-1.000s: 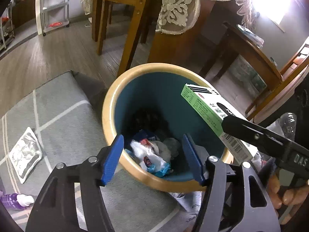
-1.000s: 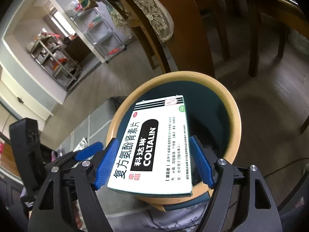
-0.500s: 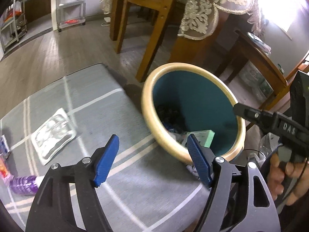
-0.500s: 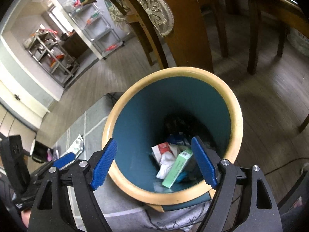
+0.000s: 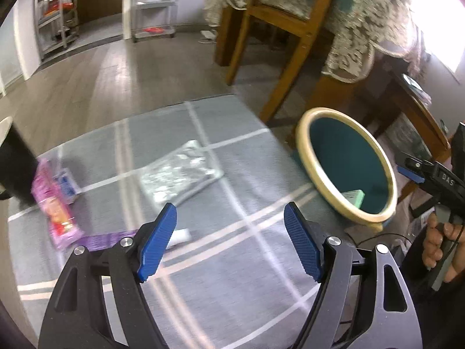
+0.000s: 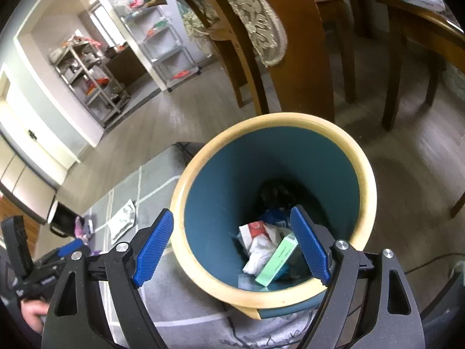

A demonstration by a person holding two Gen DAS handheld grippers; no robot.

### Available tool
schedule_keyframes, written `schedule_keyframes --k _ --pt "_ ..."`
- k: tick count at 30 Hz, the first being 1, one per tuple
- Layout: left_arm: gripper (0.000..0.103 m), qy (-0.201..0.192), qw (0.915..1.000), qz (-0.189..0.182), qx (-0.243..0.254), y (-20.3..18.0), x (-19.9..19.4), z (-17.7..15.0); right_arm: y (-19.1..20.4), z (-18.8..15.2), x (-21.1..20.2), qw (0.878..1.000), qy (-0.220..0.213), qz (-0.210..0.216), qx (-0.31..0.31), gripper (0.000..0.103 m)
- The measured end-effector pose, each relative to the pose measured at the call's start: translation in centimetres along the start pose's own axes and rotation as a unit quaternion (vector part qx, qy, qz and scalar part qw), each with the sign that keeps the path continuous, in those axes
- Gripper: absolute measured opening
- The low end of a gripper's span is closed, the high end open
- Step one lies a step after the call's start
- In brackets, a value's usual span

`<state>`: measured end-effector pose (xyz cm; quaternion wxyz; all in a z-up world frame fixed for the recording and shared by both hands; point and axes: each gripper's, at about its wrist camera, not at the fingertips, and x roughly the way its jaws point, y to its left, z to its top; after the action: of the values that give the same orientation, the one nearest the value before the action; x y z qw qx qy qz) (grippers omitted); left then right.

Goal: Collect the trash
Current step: 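Move both tools back toward the cushion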

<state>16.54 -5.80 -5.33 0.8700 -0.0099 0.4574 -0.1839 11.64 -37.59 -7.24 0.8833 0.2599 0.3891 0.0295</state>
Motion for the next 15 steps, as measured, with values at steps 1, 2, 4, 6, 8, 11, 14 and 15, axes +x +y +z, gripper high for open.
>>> schedule_keyframes --k 1,2,4,6,8,11,14,15 --pt "0.075 -0.001 1.0000 0.007 -0.006 1.0 -0.4 -0.2 0.1 0.0 0.0 1.000 -0.001 0.000 -0.003 0.083" --pt "0.075 -0.002 0.9999 0.012 -0.011 1.7 -0.7 -0.4 0.3 0.0 -0.1 1.000 -0.003 0.001 -0.008 0.083" --pt "0.075 -0.003 0.9995 0.021 -0.023 3.1 -1.3 -0.8 0.6 -0.1 -0.3 1.000 -0.006 0.002 -0.013 0.083" --pt "0.075 -0.006 0.9988 0.033 -0.037 4.8 -2.1 -1.2 0.7 -0.2 -0.4 1.000 -0.009 0.003 -0.015 0.083" --pt "0.075 -0.007 0.9981 0.039 -0.048 6.2 -2.7 -1.6 0.8 -0.2 -0.5 1.000 -0.014 0.006 -0.016 0.083" --pt "0.075 -0.008 0.9972 0.047 -0.058 7.6 -3.1 -2.0 1.4 -0.3 -0.8 0.999 -0.023 0.012 -0.023 0.083" --pt "0.075 -0.002 0.9971 0.051 -0.055 8.5 -2.9 -2.4 2.3 -0.5 -0.8 0.999 -0.026 0.015 -0.039 0.083" --pt "0.075 0.000 0.9974 0.051 -0.052 8.7 -2.7 -2.4 2.6 -0.6 -0.8 0.999 -0.025 0.016 -0.045 0.083"
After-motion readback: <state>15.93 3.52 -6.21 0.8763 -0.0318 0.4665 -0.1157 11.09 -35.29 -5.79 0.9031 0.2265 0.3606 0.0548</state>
